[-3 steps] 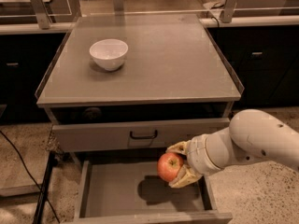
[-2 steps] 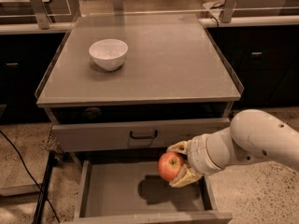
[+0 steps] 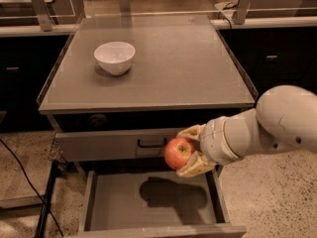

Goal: Pick apple from middle drawer and place on counter

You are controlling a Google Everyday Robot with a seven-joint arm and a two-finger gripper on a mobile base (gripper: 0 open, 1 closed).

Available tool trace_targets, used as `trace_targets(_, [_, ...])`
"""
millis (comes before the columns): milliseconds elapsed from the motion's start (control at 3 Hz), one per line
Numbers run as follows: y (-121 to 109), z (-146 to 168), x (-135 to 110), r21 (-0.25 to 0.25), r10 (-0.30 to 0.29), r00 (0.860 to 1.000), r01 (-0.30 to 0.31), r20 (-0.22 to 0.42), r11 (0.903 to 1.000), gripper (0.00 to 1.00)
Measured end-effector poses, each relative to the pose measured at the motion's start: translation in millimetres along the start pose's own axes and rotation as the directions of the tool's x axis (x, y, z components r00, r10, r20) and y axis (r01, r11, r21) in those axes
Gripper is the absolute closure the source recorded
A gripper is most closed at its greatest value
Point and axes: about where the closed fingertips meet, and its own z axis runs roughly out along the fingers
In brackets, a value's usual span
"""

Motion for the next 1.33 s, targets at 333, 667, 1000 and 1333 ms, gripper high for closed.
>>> trace_targets(333, [-62, -47, -54, 0.092, -0.014, 1.000, 0.012, 0.020, 0.9957, 1.00])
trace_targets(667, [-62, -46, -54, 0.091, -0.014, 1.000, 0.012, 0.019, 0.9957, 1.00])
trace_targets(1000, [-76, -51, -53, 0.118, 0.012, 0.999, -0.017, 0.040, 0.9929, 1.00])
trace_targets(1333, [-121, -47, -48, 0.118, 0.060, 0.996, -0.068, 0.070, 0.9907, 1.00])
